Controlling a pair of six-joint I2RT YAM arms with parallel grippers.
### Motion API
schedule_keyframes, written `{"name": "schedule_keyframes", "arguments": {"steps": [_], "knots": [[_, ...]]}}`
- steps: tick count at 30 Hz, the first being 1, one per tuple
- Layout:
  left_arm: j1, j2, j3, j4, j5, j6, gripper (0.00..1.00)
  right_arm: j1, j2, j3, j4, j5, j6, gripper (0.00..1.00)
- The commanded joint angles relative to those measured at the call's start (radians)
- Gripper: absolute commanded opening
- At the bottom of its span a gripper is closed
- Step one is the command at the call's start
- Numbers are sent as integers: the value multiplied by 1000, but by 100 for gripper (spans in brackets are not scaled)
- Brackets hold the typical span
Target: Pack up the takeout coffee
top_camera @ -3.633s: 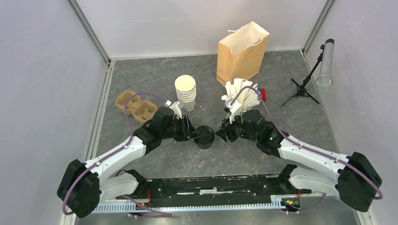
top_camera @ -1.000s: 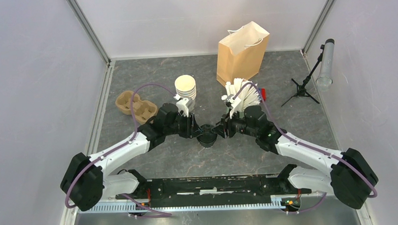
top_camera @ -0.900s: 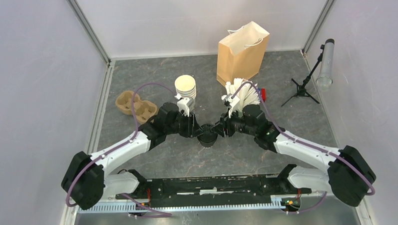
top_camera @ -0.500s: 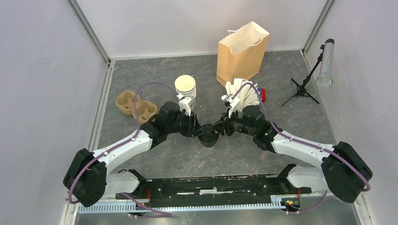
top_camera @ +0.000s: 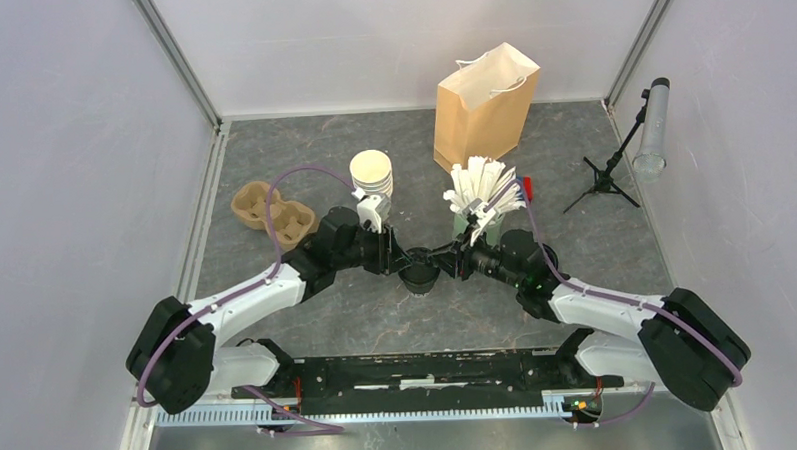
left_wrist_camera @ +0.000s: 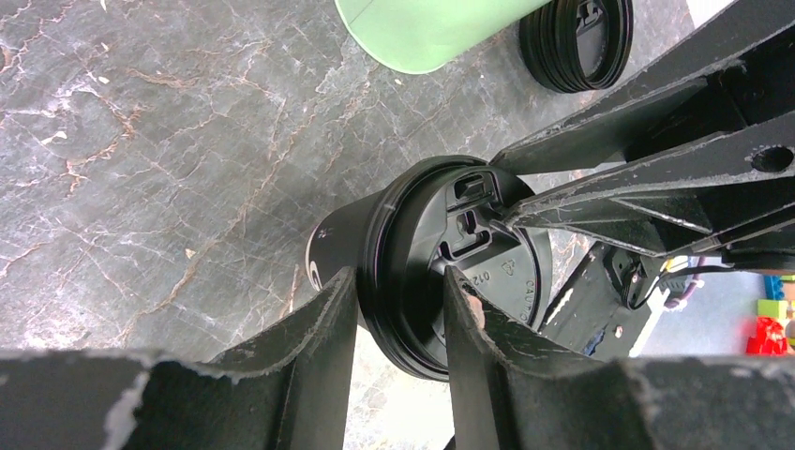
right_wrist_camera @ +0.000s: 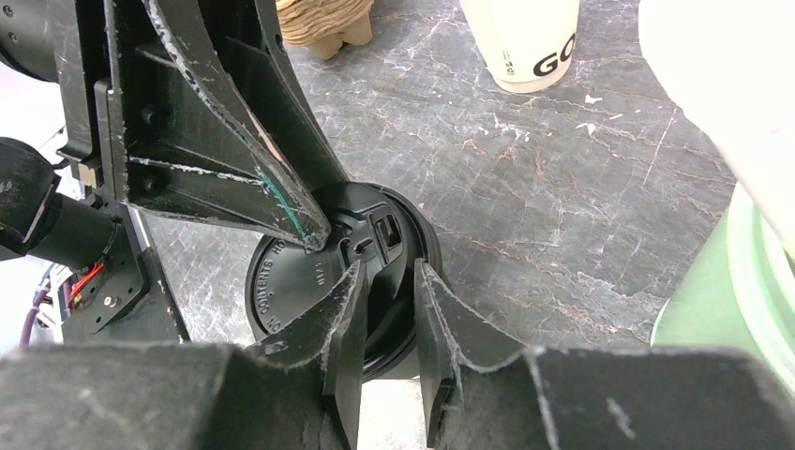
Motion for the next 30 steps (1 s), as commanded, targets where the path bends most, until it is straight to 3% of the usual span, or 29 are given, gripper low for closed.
{"name": "schedule_keyframes", "arguments": {"steps": [1, 7, 16, 19, 21, 26, 30], "knots": [[1, 40, -47, -127, -87, -27, 44, 7, 19, -73, -211, 8, 5, 29], [1, 5, -33, -132, -34, -98, 45, 7, 6, 3, -240, -30, 12, 31], [1, -71, 13, -181, -13, -251, 41, 7, -30, 289, -469, 1, -56, 41], [-1, -108, 11, -212, -38, -287, 51, 7, -54, 316, -519, 12, -71, 44], [-2, -128, 9, -232, -51, -288, 52, 7, -72, 315, -543, 21, -81, 45], [-4, -168, 10, -255, -83, -265, 62, 16, -137, 288, -545, -24, -74, 38], [-2, -192, 12, -237, -132, -233, 63, 39, -169, 265, -517, -63, -58, 32]]}}
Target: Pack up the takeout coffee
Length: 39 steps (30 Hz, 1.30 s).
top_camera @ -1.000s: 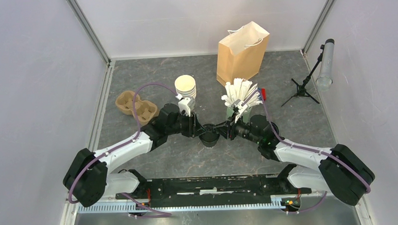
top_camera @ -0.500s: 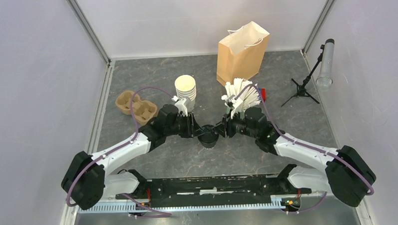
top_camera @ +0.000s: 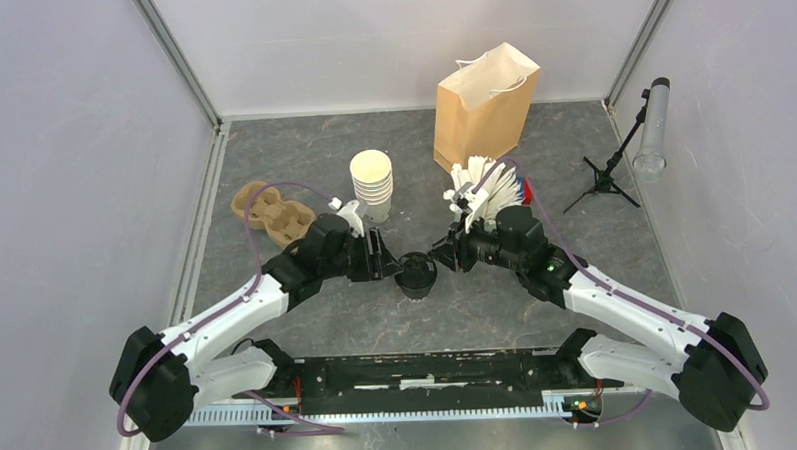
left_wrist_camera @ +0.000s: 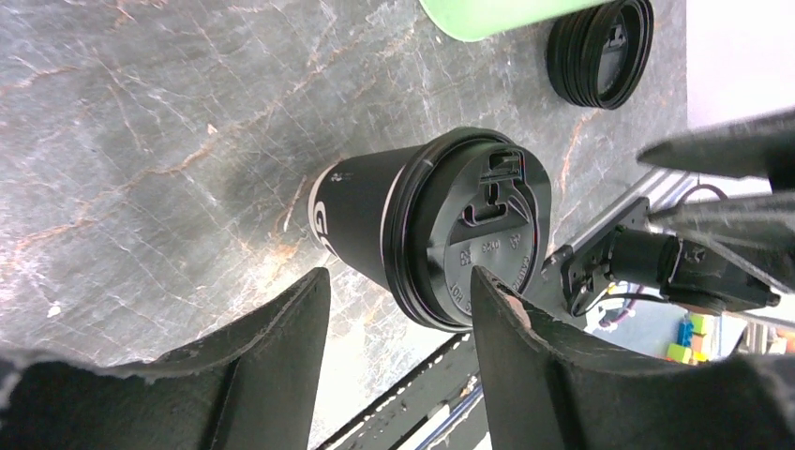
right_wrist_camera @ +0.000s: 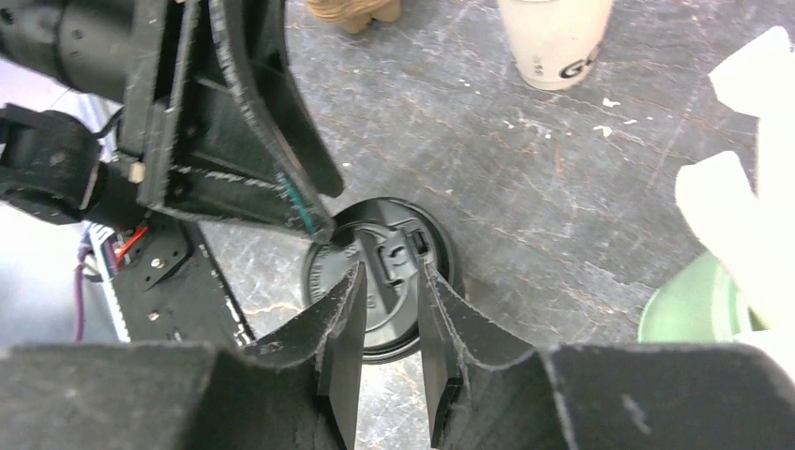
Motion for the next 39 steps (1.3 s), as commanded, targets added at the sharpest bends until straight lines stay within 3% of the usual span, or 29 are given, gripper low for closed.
{"name": "schedule_keyframes", "arguments": {"steps": [1, 12, 17, 29, 34, 37, 39], "knots": [[0, -37, 17, 11, -68, 16, 63, 26, -41, -25, 35, -61, 7, 31], [0, 63, 28, 77, -50, 12, 51, 38, 42, -145, 179, -112, 34, 30], [-3, 92, -39, 91, -45, -24, 44, 42, 70, -229, 194, -61, 35, 29], [-1, 87, -116, 57, -97, -52, 41, 101, 74, -419, 243, 72, 30, 28], [-2, 67, -112, 63, -89, -58, 41, 106, 107, -400, 231, 84, 2, 28], [-2, 32, -57, 26, -91, -46, 42, 107, 76, -309, 169, 81, -17, 28], [-2, 0, 4, -17, -99, -22, 48, 107, 51, -228, 132, 62, -27, 30]]}}
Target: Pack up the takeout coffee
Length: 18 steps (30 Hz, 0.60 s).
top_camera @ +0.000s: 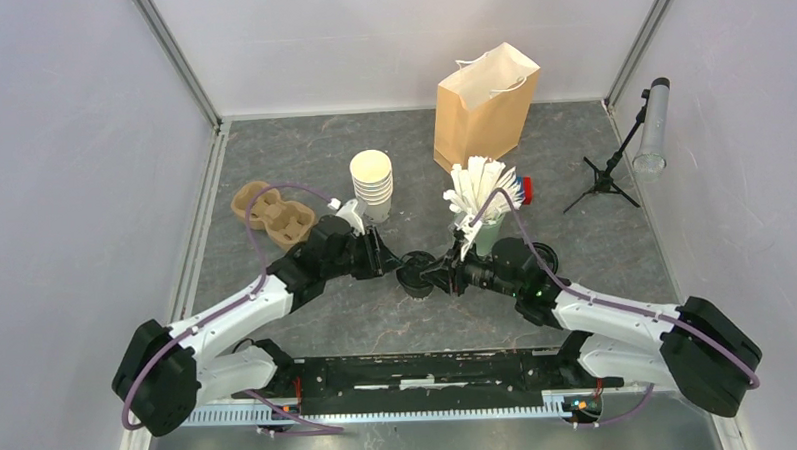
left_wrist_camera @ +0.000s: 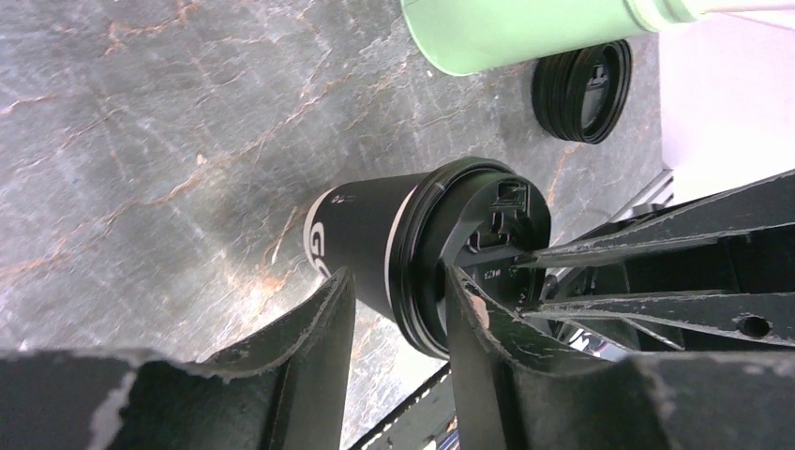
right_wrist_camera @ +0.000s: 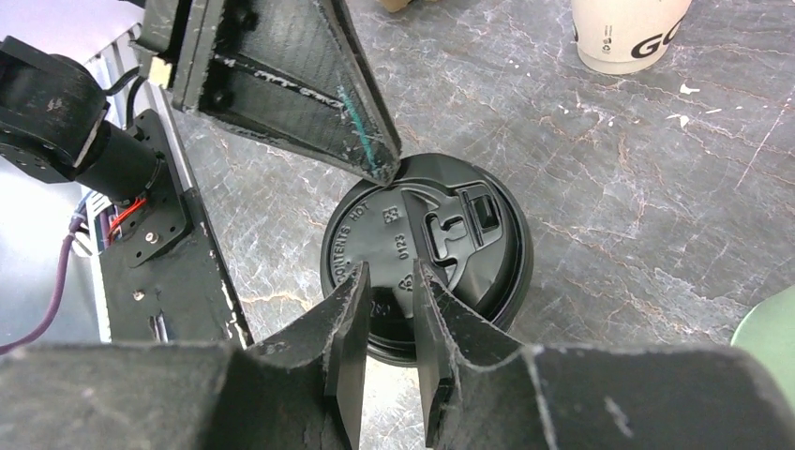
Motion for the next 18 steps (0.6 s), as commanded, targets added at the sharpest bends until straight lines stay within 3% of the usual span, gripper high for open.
{"name": "schedule_keyframes", "arguments": {"steps": [1, 6, 10, 15, 18], "knots": [[-1, -48, 105, -220, -74, 53, 55, 1, 1, 119, -355, 21, -56, 32], [-2, -82, 324, -371, -180, 140, 72, 0, -17, 352, -447, 19, -81, 43], [1, -74, 437, -454, -319, 195, 76, 0, -26, 446, -501, 1, -111, 58], [27, -45, 468, -443, -414, 218, 72, 0, -97, 434, -522, 3, -133, 78], [34, -18, 410, -373, -430, 221, 66, 0, -149, 416, -530, 9, -142, 85]]}}
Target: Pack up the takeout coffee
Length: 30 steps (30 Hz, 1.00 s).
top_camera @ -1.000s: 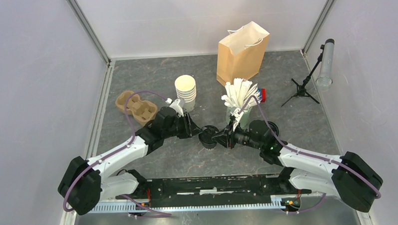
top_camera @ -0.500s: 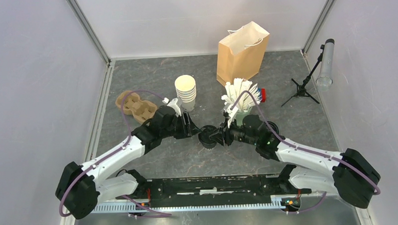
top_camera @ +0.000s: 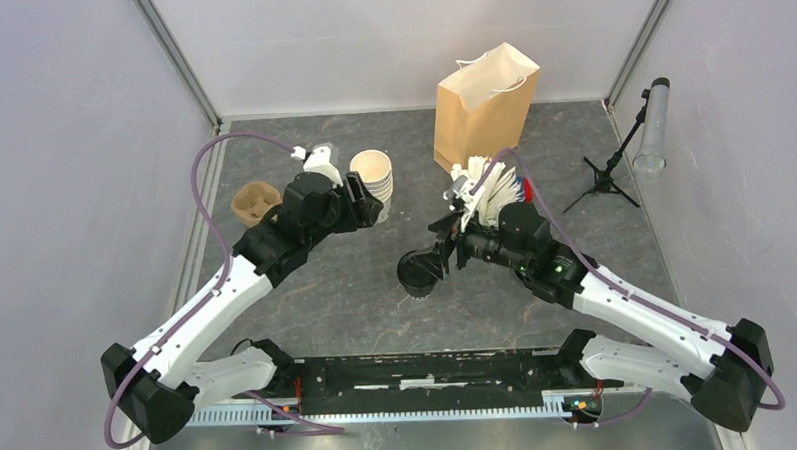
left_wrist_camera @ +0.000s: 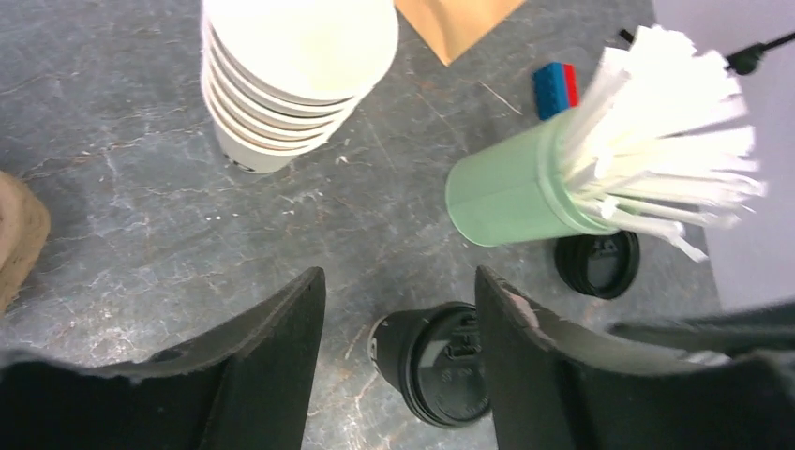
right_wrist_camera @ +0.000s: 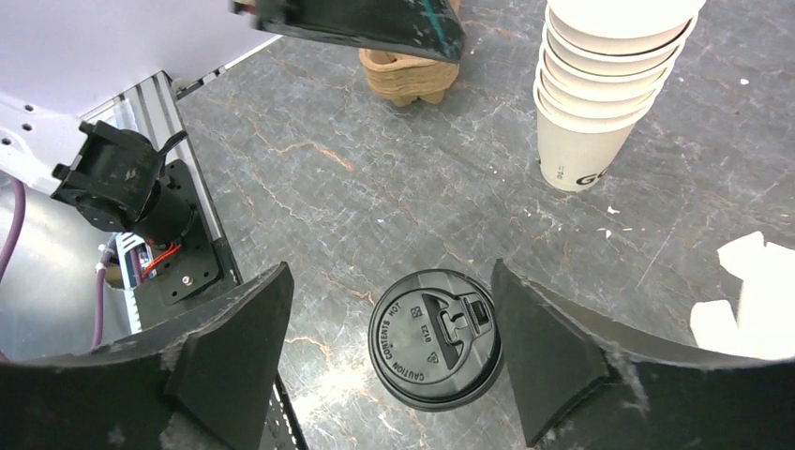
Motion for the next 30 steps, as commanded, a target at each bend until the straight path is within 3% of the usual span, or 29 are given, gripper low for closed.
{"name": "schedule_keyframes", "arguments": {"steps": [1, 5, 8, 15, 20, 23, 30], "knots": [[15, 52, -64, 52, -72, 57, 63, -1, -75, -13, -34, 4, -36, 86], [14, 130, -152, 166, -32, -1, 52, 1, -128, -27, -46, 20, -59, 95], [17, 170, -204, 256, -85, -39, 47, 0, -156, -36, -46, 40, -69, 98], [74, 282, -279, 494, -75, -91, 45, 0, -207, -72, -69, 86, -73, 98], [108, 386, -262, 568, -44, -115, 44, 1, -226, -100, -71, 91, -75, 98], [108, 381, -263, 568, -32, -122, 46, 1, -231, -108, -85, 118, -71, 98], [108, 207, -203, 327, -131, -87, 50, 0, -242, -118, -117, 108, -67, 98]]}}
